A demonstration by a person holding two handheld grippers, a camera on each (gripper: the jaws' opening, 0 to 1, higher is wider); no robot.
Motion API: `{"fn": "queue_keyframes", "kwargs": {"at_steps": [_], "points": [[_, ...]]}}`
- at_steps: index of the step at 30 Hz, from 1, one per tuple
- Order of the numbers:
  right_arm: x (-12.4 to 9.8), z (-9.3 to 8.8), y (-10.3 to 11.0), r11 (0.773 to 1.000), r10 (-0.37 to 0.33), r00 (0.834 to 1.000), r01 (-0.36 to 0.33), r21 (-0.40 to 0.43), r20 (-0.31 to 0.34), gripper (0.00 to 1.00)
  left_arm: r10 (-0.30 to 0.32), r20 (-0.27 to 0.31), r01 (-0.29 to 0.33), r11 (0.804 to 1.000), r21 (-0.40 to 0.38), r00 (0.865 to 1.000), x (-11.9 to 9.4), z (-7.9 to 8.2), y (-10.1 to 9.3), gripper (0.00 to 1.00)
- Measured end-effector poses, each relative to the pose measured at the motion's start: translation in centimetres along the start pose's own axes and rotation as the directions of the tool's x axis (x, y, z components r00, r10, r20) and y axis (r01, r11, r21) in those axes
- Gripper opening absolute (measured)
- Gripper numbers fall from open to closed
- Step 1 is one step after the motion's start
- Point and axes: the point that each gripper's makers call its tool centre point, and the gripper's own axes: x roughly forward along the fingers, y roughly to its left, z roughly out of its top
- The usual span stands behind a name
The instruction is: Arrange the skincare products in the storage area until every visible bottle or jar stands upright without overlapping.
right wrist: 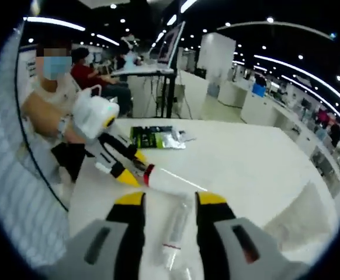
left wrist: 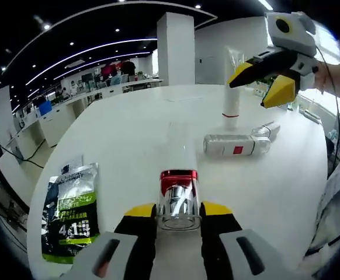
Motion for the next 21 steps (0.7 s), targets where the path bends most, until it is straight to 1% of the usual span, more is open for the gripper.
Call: {"fn": "queue_keyframes", "kwargs": {"at_steps": [1,2,3,4,5,6,7,9,11,12,13,14,15,18,19,20,21], "points": [[0.5,0.3,0.1,0.998,0.017,1.0,-0.018,-0.056,-0.02,0.32,-0.009,0.0,0.009,1.0,0.001,1.0,-0.2,-0.2,0.1,0.28],[0.9,0.6,0.2,0.996,0.026,0.999,-0.029,-0.089,-0.03,0.32,-0.011,-0.005,0.011,1.0,0.004,1.0,-0.5,-0.3,0.2,0.28],[1.5,0.9,0.4,0.989,0.043,0.998,-0.05,-0.137,-0.048,0.32,-0.013,-0.012,0.014,1.0,0.008,1.0,-0.6,-0.6,0.2,0.28],[1.9,1.1,0.5,0.984,0.055,0.997,-0.065,-0.166,-0.061,0.32,-0.022,-0.008,0.022,1.0,0.019,1.0,-0.6,-0.7,0.3,0.28],[2.1,1.2,0.6,0.981,0.06,0.996,-0.071,-0.179,-0.066,0.32,-0.024,-0.017,0.024,1.0,0.016,1.0,-0.8,-1.0,0.3,0.28],[2.9,1.6,0.7,0.97,0.083,0.993,-0.1,-0.223,-0.081,0.32,-0.031,-0.014,0.031,0.999,0.023,0.999,-0.9,-1.1,0.3,0.28],[3.4,1.7,0.8,0.965,0.097,0.991,-0.116,-0.234,-0.091,0.32,-0.038,-0.013,0.038,0.999,0.025,0.999,-1.0,-1.1,0.2,0.28],[4.4,1.9,0.9,0.947,0.131,0.985,-0.159,-0.278,-0.115,0.32,-0.044,-0.019,0.045,0.999,0.028,0.999,-1.2,-1.3,0.2,0.28],[5.5,1.2,1.0,0.914,0.162,0.97,-0.217,-0.344,-0.182,0.32,-0.053,-0.015,0.053,0.998,0.035,0.999,-1.4,-1.2,0.1,0.28],[5.8,0.8,0.9,0.899,0.16,0.962,-0.234,-0.369,-0.221,0.32,-0.057,-0.011,0.057,0.998,0.035,0.998,-1.4,-1.2,0.2,0.28],[6.4,0.1,0.7,0.875,0.162,0.948,-0.266,-0.404,-0.273,0.32,-0.062,-0.007,0.062,0.997,0.038,0.998,-1.5,-1.2,0.2,0.28],[6.8,-0.2,0.5,0.861,0.16,0.941,-0.281,-0.425,-0.298,0.32,-0.065,-0.006,0.065,0.997,0.038,0.998,-1.5,-1.2,0.2,0.28],[7.2,-0.5,0.3,0.849,0.157,0.934,-0.294,-0.439,-0.322,0.31,-0.069,-0.003,0.069,0.997,0.041,0.998,-1.6,-1.1,0.2,0.28],[8.2,-1.3,0.1,0.821,0.179,0.908,-0.351,-0.452,-0.38,0.3,-0.073,0.003,0.073,0.996,0.042,0.997,-1.6,-1.1,0.2,0.28],[8.6,-1.8,-0.1,0.801,0.182,0.891,-0.38,-0.463,-0.416,0.3,-0.075,0.008,0.074,0.996,0.042,0.997,-1.7,-1.1,0.1,0.28],[8.8,-2.1,-0.2,0.792,0.178,0.884,-0.389,-0.47,-0.432,0.3,-0.075,0.01,0.075,0.996,0.042,0.997,-1.7,-1.1,0.2,0.28],[9.1,-2.9,-0.4,0.769,0.168,0.865,-0.415,-0.486,-0.473,0.3,-0.077,0.017,0.076,0.996,0.042,0.997,-1.7,-1.1,0.2,0.28]]}}
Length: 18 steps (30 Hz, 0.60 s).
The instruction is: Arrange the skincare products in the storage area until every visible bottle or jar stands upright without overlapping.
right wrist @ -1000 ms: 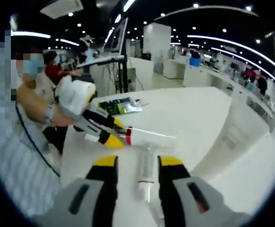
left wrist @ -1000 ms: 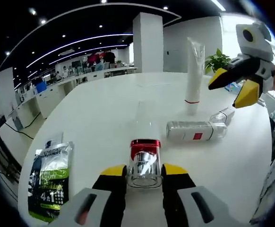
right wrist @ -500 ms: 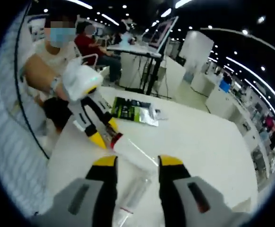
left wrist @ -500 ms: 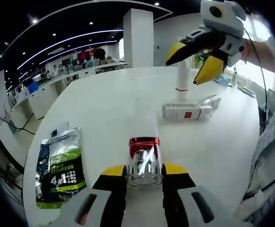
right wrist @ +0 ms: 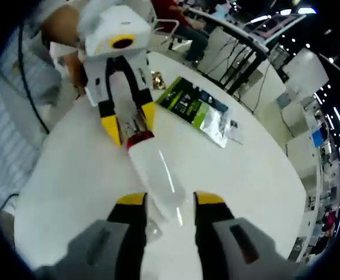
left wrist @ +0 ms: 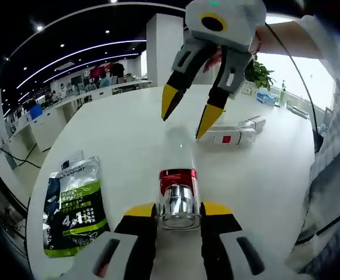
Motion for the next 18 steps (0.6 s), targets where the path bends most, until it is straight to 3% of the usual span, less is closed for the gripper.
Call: {"fn": "queue_keyframes", "kwargs": {"at_steps": [2,18], "points": [[1.1,-1.2,-0.3,0.999,0.01,0.998,-0.013,-0.05,-0.067,0.3,-0.002,0.009,0.003,1.0,-0.002,1.0,0.0,0.0,0.0,0.28],[3.0,-1.6,0.1,0.975,0.125,0.982,-0.147,-0.166,-0.14,0.3,-0.008,0.051,0.009,1.0,-0.015,0.999,0.0,0.1,0.0,0.28]]}}
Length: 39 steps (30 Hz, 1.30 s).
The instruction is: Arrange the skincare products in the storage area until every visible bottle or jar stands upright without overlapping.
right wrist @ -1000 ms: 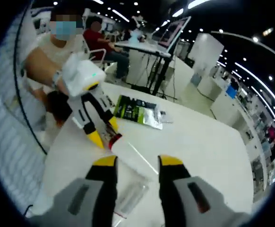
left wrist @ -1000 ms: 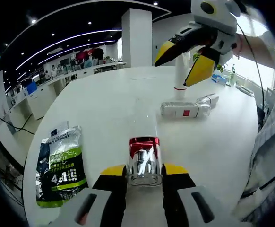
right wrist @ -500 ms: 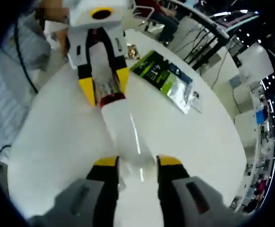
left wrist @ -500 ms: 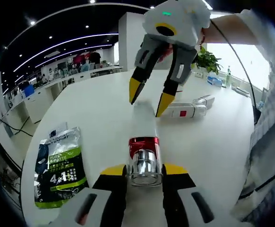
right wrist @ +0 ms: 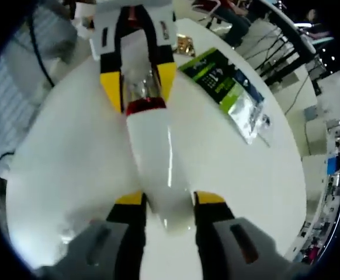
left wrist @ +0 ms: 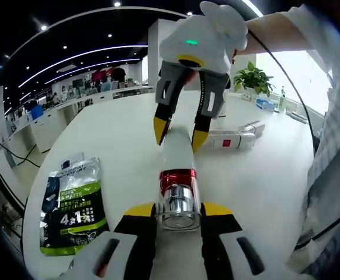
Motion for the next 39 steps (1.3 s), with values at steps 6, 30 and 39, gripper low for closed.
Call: {"fn": "queue_keyframes", "kwargs": {"at_steps": [6,30,39], "points": [[0.1,0.1,0.2,0.999,0.047,0.999,-0.047,-0.003,0.002,0.3,-0.001,0.029,0.001,1.0,-0.009,1.0,0.0,0.2,0.3,0.29],[-1.4,1.1,-0.2,0.852,-0.465,0.878,0.409,0.327,0.113,0.36,-0.065,0.004,0.064,0.956,-0.287,0.998,-1.6,3.3,0.4,0.27],[-1.8,1.5,-0.5,0.729,-0.602,0.795,0.508,0.459,0.075,0.36,-0.069,-0.01,0.064,0.957,-0.282,0.998,-2.1,5.0,0.2,0.27]]}}
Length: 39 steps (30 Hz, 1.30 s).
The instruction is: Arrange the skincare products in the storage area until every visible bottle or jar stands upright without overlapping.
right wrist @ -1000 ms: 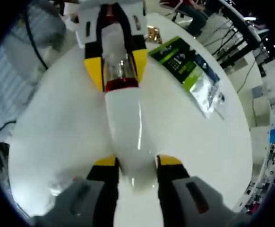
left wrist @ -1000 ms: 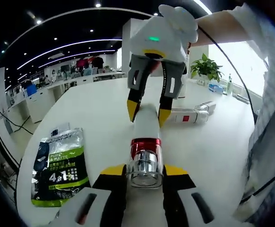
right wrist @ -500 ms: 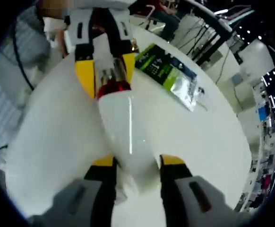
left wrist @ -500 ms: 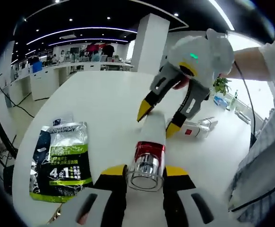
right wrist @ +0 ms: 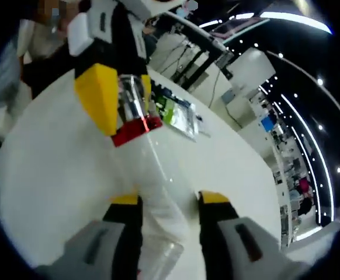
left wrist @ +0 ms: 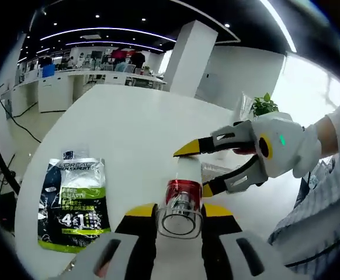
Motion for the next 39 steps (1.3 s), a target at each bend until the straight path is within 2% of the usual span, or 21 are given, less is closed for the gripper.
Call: {"fn": "queue_keyframes", "kwargs": {"at_steps": [3,5,6,7,8,9,10,12,16,17,23,28,32,39], "points": [[-0.2,0.1,-0.4,0.994,-0.015,1.0,0.012,0.11,0.025,0.36,0.007,0.015,-0.007,1.0,0.029,1.0,-0.3,1.3,-0.3,0.27],[-0.4,0.3,-0.7,0.981,-0.016,0.999,0.008,0.193,0.043,0.36,0.002,0.05,-0.004,0.999,0.042,0.999,-0.6,2.5,-0.5,0.27],[-0.5,0.4,-0.7,0.972,-0.017,0.998,0.004,0.235,0.055,0.36,-0.005,0.076,0.002,0.999,0.036,0.997,-0.8,3.2,-0.6,0.27],[-0.7,0.7,-0.8,0.95,-0.021,0.996,-0.006,0.311,0.084,0.36,-0.013,0.102,0.011,1.0,0.019,0.995,-0.9,3.9,-0.7,0.27],[-0.8,0.9,-0.9,0.937,-0.023,0.994,-0.014,0.35,0.103,0.36,-0.025,0.144,0.024,1.0,0.011,0.989,-1.3,5.0,-0.8,0.27],[-1.0,1.0,-0.8,0.918,-0.026,0.993,-0.024,0.397,0.119,0.36,-0.027,0.147,0.023,0.999,0.026,0.989,-1.5,5.4,-0.8,0.27],[-1.1,1.0,-0.9,0.912,-0.032,0.992,-0.02,0.409,0.12,0.35,-0.026,0.146,0.022,0.999,0.035,0.989,-1.5,5.7,-0.8,0.27],[-1.1,0.8,-0.9,0.918,-0.036,0.993,-0.011,0.397,0.11,0.35,-0.022,0.123,0.014,0.998,0.067,0.992,-1.2,5.9,-1.2,0.27],[-1.4,0.5,-1.1,0.891,-0.045,0.991,-0.015,0.453,0.122,0.35,-0.017,0.151,0.001,0.995,0.104,0.988,-0.9,6.6,-1.9,0.27],[-1.5,0.4,-1.2,0.867,-0.052,0.989,-0.022,0.497,0.135,0.35,-0.019,0.173,-0.003,0.992,0.126,0.985,-0.8,7.2,-2.3,0.27],[-2.0,-0.2,-1.7,0.784,-0.081,0.984,-0.035,0.62,0.158,0.35,-0.043,0.233,0.001,0.983,0.181,0.971,0.2,9.6,-3.5,0.27],[-2.2,-0.9,-2.0,0.722,-0.105,0.982,-0.032,0.691,0.156,0.34,-0.063,0.229,0.001,0.966,0.259,0.971,1.4,11.0,-4.7,0.27],[-2.4,-1.4,-2.2,0.693,-0.116,0.982,-0.027,0.72,0.148,0.33,-0.08,0.231,0.005,0.951,0.309,0.97,2.5,12.0,-5.9,0.27],[-2.6,-2.3,-2.0,0.664,-0.119,0.984,-0.019,0.748,0.13,0.31,-0.119,0.214,0.027,0.921,0.389,0.969,4.4,12.9,-8.0,0.27]]}}
